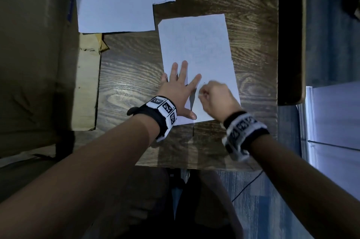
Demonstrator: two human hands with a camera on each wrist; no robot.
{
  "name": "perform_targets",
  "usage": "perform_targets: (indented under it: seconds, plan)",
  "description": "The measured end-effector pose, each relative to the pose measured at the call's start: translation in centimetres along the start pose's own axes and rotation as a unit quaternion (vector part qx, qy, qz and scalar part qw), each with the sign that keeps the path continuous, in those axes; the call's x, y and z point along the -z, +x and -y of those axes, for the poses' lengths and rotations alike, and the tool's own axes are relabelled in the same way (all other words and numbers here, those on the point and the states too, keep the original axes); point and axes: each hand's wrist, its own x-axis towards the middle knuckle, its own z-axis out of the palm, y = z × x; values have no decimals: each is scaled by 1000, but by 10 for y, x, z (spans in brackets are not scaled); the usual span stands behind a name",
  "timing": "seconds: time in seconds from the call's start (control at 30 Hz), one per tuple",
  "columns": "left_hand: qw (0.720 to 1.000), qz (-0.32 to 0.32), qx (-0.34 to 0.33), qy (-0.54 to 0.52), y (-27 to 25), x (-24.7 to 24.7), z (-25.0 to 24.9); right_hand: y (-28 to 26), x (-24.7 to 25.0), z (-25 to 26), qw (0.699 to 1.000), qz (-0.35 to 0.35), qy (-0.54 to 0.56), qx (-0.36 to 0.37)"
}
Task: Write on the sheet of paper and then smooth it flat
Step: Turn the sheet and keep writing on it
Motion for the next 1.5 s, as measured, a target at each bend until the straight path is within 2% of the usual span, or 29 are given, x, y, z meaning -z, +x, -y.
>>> perform_targets:
  seconds: [0.1, 0.2, 0.27, 0.3, 0.4, 0.47, 0.6, 0.63, 0.73, 0.77, 0.83, 0.93, 0.97, 1.07, 1.1, 1.2, 1.27, 1.37, 1.4, 1.43, 1.5]
  plan:
    - [1000, -2, 2, -7, 0, -1, 1, 9, -2, -6, 999, -34, -1, -3]
    - [1000, -9, 0, 7, 1, -2, 1, -35, -15, -2, 999, 17, 10, 28]
    - [1000, -14, 1, 11, 1, -1, 2, -38, -10, -3, 998, 50, 14, 44]
    - [1000, -15, 1, 13, 1, 0, 3, -27, -5, -3, 998, 43, 10, 41]
    - [1000, -12, 2, 15, 1, 1, 2, 9, 1, -5, 999, -38, 8, 11]
    - [1000, -13, 5, 20, 0, -1, 1, 0, -9, -4, 998, -51, 18, -7]
    - [999, -19, 7, 29, 1, -1, 2, -44, -17, 5, 998, 38, 37, 21]
    - [999, -17, 6, 26, 1, -1, 3, -33, -12, 4, 999, 30, 34, 10]
    - [1000, -8, 4, 24, 1, 0, 0, 7, -2, -8, 996, -68, 30, -51]
    - [999, -7, 6, 32, 1, 0, 0, 7, -4, -10, 995, -81, 32, -54]
    - [999, -6, 7, 46, 0, 0, -1, -17, -15, -5, 998, -50, 32, -21]
    - [999, -10, 6, 47, 0, 0, 1, -45, -16, 2, 998, 41, 38, 35]
    - [999, -10, 5, 45, 0, 0, 1, -34, -11, -2, 999, 34, 29, 25]
    - [999, -4, 3, 39, 1, 0, 1, -2, -3, -17, 995, -87, 31, -46]
    - [999, -2, 4, 39, 0, 0, 1, -7, -7, -16, 993, -97, 35, -53]
    - [999, -4, 5, 43, 1, 0, 1, -55, -26, 5, 999, -13, 49, 2]
    - [999, -9, 4, 46, 1, 0, 2, -60, -19, 1, 998, 21, 50, -8]
    - [999, -7, 2, 40, 1, 0, 2, -25, -6, -30, 991, -99, 37, -87]
    - [999, -7, 2, 40, 1, 0, 2, -23, -6, -33, 987, -120, 43, -102]
    - [999, -7, 1, 41, 1, 0, 2, -29, -12, -30, 987, -115, 49, -101]
    - [999, -8, 1, 44, 1, 0, 2, -54, -26, -7, 997, -47, 53, -44]
